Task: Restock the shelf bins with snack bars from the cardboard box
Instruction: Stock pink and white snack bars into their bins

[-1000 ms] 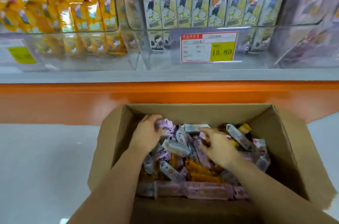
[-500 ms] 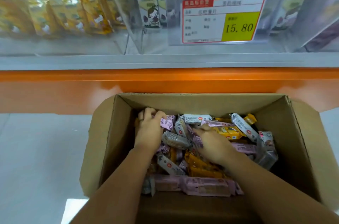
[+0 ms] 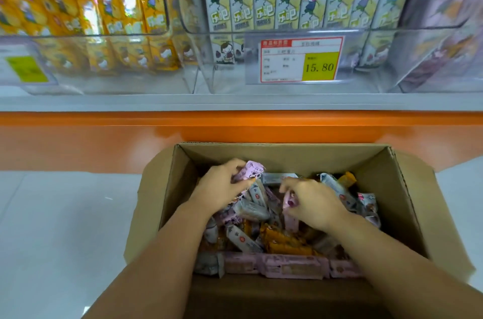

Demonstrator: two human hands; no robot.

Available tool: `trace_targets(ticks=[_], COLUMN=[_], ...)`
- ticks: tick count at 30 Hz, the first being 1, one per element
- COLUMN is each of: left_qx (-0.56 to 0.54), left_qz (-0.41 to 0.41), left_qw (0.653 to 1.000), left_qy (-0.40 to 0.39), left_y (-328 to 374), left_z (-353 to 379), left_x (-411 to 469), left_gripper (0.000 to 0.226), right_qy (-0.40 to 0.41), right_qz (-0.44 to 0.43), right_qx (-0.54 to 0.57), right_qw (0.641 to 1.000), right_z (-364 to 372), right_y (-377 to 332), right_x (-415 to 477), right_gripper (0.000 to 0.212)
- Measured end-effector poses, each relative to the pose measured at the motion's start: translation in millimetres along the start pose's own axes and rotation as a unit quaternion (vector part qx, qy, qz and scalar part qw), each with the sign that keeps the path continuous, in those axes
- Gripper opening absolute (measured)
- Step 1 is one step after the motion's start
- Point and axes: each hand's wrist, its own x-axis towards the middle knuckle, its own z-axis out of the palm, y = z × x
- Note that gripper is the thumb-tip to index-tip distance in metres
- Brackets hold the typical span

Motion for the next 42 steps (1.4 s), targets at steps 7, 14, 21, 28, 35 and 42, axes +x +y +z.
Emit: trace_targets(ticks=[7,14,21,28,35,42], left_qx=[-0.11,-0.128,-0.107,-0.13,-0.153,-0.168], left_qz=[0.025,0.072,0.144,0.159,0.161,0.147], left_qw=[0.985,0.978,0.982,0.978,0.968,0.959], left_qy=[-0.131,-0.149,-0.052,0.039,0.118,0.175], left_y=[52,99,134,169,185,187], left_z=[-44,-83,-105,-118,-123,-126], left_x=[-32,-66,-106,-126,-132,-133], left_gripper=[0.058,0.06,0.039,0.029,0.041,0.036], right_qy=[0.048,0.051,0.099,0.299,0.348,0.406], right_qz=[-0.052,-0.116,-0.15,-0.172,-0.168,-0.181], right_qx=[0.14,0.086,0.101,0.22,0.128,0.109], right_qw=[0.988,0.988,0.978,0.912,0.913,0.889], right_z=[-84,-154,-210,-222,-221,-238], right_y=[-14,-35,-26,-21,-27,-21], right_x=[-31,-85,-153,-186,-182,-181], right_gripper=[0.032,0.025,0.02,0.019,0.037,0.037])
